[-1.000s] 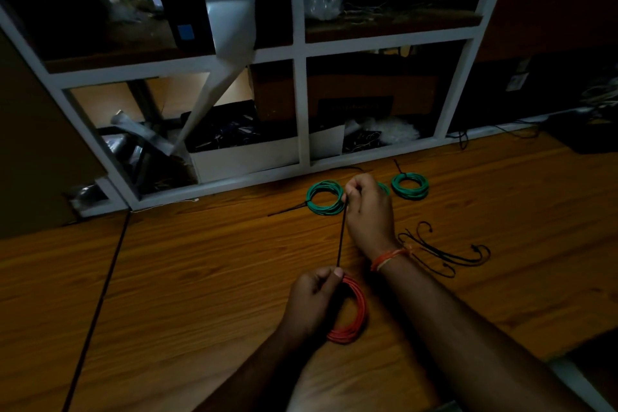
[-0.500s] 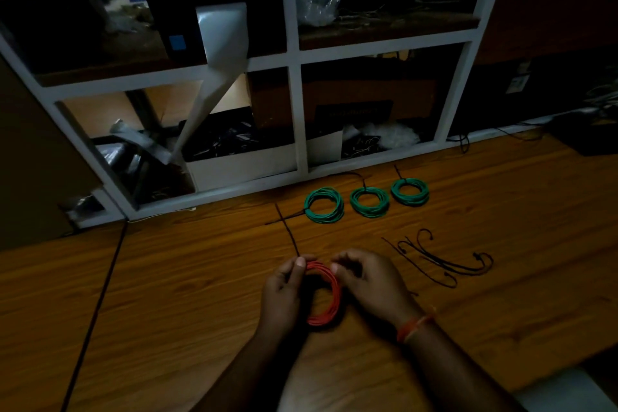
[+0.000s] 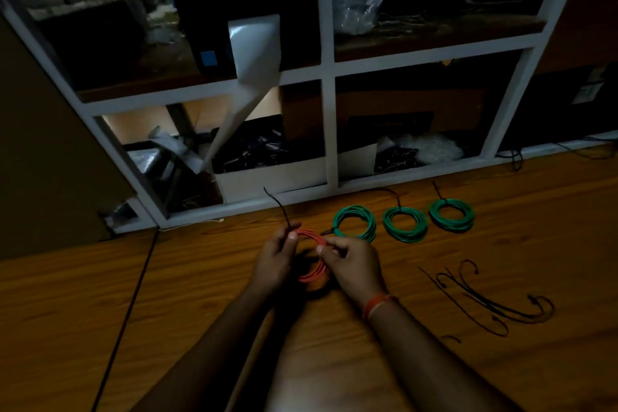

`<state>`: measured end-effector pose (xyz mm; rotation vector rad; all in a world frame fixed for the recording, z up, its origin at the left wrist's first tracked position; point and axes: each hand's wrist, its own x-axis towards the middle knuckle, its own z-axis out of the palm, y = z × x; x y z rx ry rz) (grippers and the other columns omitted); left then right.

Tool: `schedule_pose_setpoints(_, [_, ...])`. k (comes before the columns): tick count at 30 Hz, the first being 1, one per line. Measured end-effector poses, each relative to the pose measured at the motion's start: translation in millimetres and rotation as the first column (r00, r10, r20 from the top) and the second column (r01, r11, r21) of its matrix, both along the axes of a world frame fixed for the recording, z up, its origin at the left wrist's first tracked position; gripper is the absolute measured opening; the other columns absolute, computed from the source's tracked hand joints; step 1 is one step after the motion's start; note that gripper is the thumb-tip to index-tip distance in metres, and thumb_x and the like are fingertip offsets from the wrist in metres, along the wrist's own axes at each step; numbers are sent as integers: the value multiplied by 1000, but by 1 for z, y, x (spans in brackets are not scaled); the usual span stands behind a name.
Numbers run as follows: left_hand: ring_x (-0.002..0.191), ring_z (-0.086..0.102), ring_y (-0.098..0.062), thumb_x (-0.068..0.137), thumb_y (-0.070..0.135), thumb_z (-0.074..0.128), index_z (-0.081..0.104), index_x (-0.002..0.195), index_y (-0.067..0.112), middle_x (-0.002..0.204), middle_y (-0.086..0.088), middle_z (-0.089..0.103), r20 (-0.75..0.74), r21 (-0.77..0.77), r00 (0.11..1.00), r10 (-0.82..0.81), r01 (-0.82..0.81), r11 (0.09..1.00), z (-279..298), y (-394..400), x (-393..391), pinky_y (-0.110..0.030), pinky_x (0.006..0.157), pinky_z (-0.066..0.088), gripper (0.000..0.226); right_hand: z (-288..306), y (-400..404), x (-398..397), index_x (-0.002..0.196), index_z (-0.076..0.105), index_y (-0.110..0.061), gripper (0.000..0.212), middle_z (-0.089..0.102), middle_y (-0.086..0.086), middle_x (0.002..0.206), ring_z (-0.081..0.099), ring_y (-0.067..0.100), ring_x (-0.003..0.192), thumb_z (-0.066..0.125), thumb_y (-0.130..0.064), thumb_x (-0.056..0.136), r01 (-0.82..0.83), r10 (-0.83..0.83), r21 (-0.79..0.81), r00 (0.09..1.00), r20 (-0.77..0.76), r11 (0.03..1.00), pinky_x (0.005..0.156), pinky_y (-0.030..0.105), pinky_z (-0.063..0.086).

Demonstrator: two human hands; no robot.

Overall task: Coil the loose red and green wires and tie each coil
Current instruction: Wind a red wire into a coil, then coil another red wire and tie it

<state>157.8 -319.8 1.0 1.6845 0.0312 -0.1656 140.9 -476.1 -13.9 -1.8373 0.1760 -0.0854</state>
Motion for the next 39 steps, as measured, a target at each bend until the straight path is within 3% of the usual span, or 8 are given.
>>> schedule_pose_setpoints(4, [113, 66, -18, 106, 20, 48, 50, 138, 32, 132, 1, 63, -30, 172, 999, 43, -37, 984, -7, 14, 43, -47, 98, 56, 34, 1, 17, 45, 119, 73, -17, 26, 76, -1, 103, 70, 9, 91, 72, -23, 93, 44, -49, -110, 998, -46, 993, 80, 26, 59])
schedule_pose_setpoints(12, [120, 62, -21, 99, 8, 59, 49, 145, 16, 137, -7, 63, -11, 667, 1000, 1, 7, 745, -29, 35, 85, -35, 96, 53, 47, -19, 50, 85, 111, 77, -19, 21, 77, 1, 101, 71, 19, 95, 73, -28, 92, 45, -94, -325, 986, -135, 945, 82, 31, 58])
schedule_pose_setpoints(17, [123, 62, -22, 98, 11, 62, 50, 145, 16, 136, -7, 64, 13, 648, 999, 30, -31, 761, -32, 40, 83, -41, 102, 53, 49, -22, 52, 82, 100, 75, -16, 23, 74, 2, 94, 70, 19, 90, 70, -37, 93, 53, -110, -438, 988, -105, 898, 80, 37, 59])
schedule_pose_setpoints(22, [128, 56, -15, 100, 15, 61, 51, 146, 22, 147, -1, 54, 61, 600, 997, 52, -78, 796, -19, 60, 62, -28, 98, 49, 48, -21, 55, 66, 99, 73, -24, 16, 68, 0, 101, 64, 16, 88, 63, -35, 95, 74, -67, -486, 997, 32, 871, 78, 36, 58])
schedule_pose_setpoints(27, [108, 50, -1, 99, 28, 63, 58, 135, 33, 138, 6, 50, 186, 692, 978, 94, -198, 694, -4, 109, 20, -18, 88, 42, 37, 2, 91, 47, 106, 71, -23, 13, 59, -3, 109, 60, 12, 93, 62, -25, 97, -59, 123, -465, 987, 108, 884, 81, 28, 54])
schedule_pose_setpoints(30, [116, 52, -7, 97, 28, 65, 61, 130, 33, 133, 8, 51, 268, 702, 953, 140, -293, 649, 12, 149, -13, -25, 96, 45, 33, 18, 131, 33, 106, 71, -21, 12, 58, -4, 107, 55, 8, 93, 62, -22, 97, -164, 270, -460, 947, 173, 873, 77, 18, 45])
schedule_pose_setpoints(33, [119, 52, -10, 97, 29, 64, 63, 127, 33, 128, 8, 52, 353, 689, 918, 182, -386, 613, 29, 200, -47, -34, 100, 49, 31, 33, 182, 13, 104, 71, -22, 11, 58, -5, 105, 55, 6, 91, 63, -21, 96, -259, 391, -439, 888, 242, 860, 80, 21, 50])
schedule_pose_setpoints(39, [115, 52, -7, 98, 30, 63, 63, 127, 30, 126, 9, 51, 477, 637, 826, 300, -560, 530, 55, 301, -120, -30, 93, 49, 29, 55, 292, -31, 108, 70, -25, 13, 57, -8, 104, 56, 2, 90, 63, -22, 97, -376, 530, -447, 795, 294, 812, 77, 17, 49])
